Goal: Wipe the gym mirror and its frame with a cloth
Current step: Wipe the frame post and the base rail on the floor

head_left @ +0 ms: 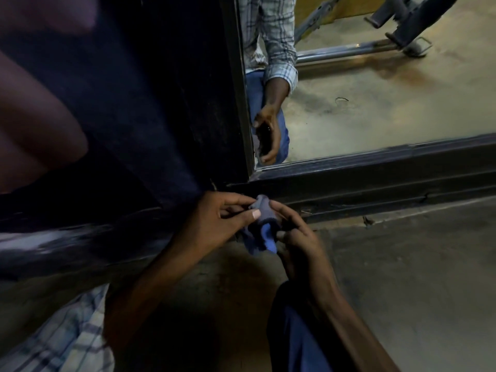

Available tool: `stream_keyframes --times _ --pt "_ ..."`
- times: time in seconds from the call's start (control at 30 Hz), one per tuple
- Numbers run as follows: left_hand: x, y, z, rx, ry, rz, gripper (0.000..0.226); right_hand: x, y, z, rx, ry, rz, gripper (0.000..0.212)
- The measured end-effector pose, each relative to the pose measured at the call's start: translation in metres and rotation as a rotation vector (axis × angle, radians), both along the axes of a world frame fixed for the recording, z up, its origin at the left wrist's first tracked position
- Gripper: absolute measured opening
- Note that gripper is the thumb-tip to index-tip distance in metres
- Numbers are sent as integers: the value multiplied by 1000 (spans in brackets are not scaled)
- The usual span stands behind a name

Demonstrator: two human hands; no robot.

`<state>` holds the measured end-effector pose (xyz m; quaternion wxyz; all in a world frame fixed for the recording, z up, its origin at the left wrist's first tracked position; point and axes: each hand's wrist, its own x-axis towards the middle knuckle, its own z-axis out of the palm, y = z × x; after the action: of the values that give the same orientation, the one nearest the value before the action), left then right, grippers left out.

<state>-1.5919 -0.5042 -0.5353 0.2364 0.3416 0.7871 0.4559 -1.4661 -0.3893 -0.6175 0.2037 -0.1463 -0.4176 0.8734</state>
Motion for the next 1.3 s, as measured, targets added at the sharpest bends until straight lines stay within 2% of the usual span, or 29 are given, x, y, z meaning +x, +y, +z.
stream_keyframes --times 0.13,0.2,0.33,0.47,0.57,0.67,0.7,0.87,1.0,1.17,1.3 --pt "6 1 -2 -14 53 -12 21 1 -3 0 24 -91 -14 65" --pt "5 2 -2 -27 104 9 20 0 -2 0 14 -119 -53 54" --pt "-6 4 -4 -27 55 124 26 4 6 1 -65 -236 -110 25" --pt "-18 4 -2 -34 72 228 27 10 11 9 -170 -283 -129 19" --pt "-18 -1 -1 -9 223 171 26 10 13 11 -274 -270 -153 19" --pt "-17 -9 -4 -93 625 86 22 11 14 11 -326 -236 -161 20" --pt "-17 -9 -4 -108 700 57 24 11 15 11 -343 -227 -161 20" --pt "0 -4 -4 -98 502 -129 40 7 12 8 -411 -209 -108 20" --pt "3 -4 -11 -134 408 -171 45 4 7 10 -448 -193 -53 20" --pt "0 -9 -16 -173 337 -190 23 1 4 8 -349 -233 -27 42" --pt "2 -12 -12 -131 329 -230 11 0 2 4 -167 -258 -21 22"
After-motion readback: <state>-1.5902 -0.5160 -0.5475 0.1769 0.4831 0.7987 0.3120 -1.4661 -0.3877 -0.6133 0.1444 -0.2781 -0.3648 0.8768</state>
